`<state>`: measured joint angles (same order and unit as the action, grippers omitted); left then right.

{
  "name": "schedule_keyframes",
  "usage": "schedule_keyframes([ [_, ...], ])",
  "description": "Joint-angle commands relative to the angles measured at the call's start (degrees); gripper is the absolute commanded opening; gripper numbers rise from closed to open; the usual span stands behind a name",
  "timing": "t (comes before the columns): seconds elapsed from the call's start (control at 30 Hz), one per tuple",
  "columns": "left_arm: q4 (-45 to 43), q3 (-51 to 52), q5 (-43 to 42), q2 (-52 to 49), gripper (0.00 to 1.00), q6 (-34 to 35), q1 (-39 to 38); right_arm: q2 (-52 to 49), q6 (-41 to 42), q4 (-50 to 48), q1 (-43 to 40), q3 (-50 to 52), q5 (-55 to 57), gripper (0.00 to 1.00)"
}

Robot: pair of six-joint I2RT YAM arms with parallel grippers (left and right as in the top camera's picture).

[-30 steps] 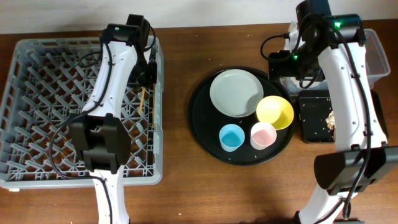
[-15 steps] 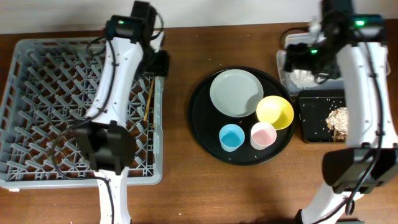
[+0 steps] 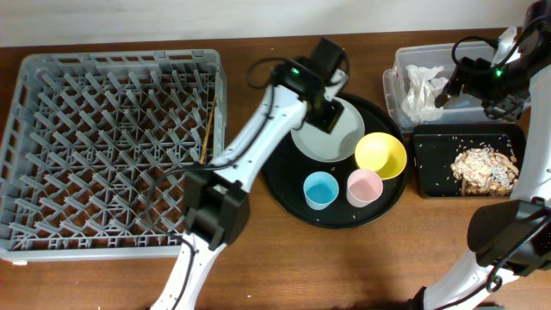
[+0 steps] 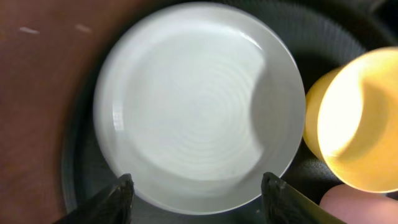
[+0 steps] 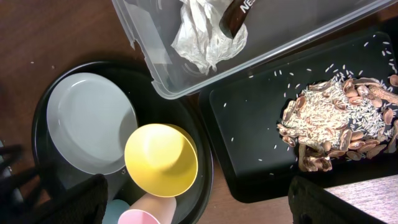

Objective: Sort waste into correct bins and load items into the dishwasher rack

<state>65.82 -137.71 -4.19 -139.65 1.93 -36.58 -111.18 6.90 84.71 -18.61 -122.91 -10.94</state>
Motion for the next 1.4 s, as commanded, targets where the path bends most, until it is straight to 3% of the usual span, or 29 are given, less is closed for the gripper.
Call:
schedule_keyframes([
  [0.0, 2.29, -0.85, 5.29, -2.86, 0.62, 1.95, -1.14, 0.22, -0.68, 0.35, 0.26, -1.11, -0.90, 0.93],
  [0.17, 4.57, -0.63, 5.92, -5.33, 0.57, 2.58, -0.76, 0.22, -0.68, 0.55, 0.26, -1.11, -0.87, 0.93],
  [0.47, 4.90, -0.44, 5.90, -11.82, 0.57, 3.02, -0.76, 0.22, -0.70, 0.55, 0.26, -1.11, -0.87, 0.93],
  [0.63, 10.03, -0.44, 6.40, -12.07, 0.56, 3.23, -0.48, 0.22, -0.72, 0.52, 0.26, -1.11, -0.87, 0.93],
  [0.77, 16.11, -0.46, 15.02, -12.07, 0.56, 7.54, -0.07, 0.22, -0.70, 0.48, 0.26, -1.11, -0.90, 0.93],
  [0.87, 16.76, -0.74, 15.37, -12.04, 0.56, 7.74, 0.92, 0.22, -0.70, 0.50, 0.26, -1.11, -0.90, 0.93],
  [1.1, 18.78, -13.38, 13.84, -12.04, 0.56, 7.50, 1.51, 0.22, -0.68, 0.57, 0.26, -1.11, -0.92, 0.93],
  [1.37, 20.33, -25.38, -7.65, -12.04, 0.56, -3.10, 1.33, 0.22, -0.70, 0.55, 0.26, -1.11, -0.90, 0.93],
])
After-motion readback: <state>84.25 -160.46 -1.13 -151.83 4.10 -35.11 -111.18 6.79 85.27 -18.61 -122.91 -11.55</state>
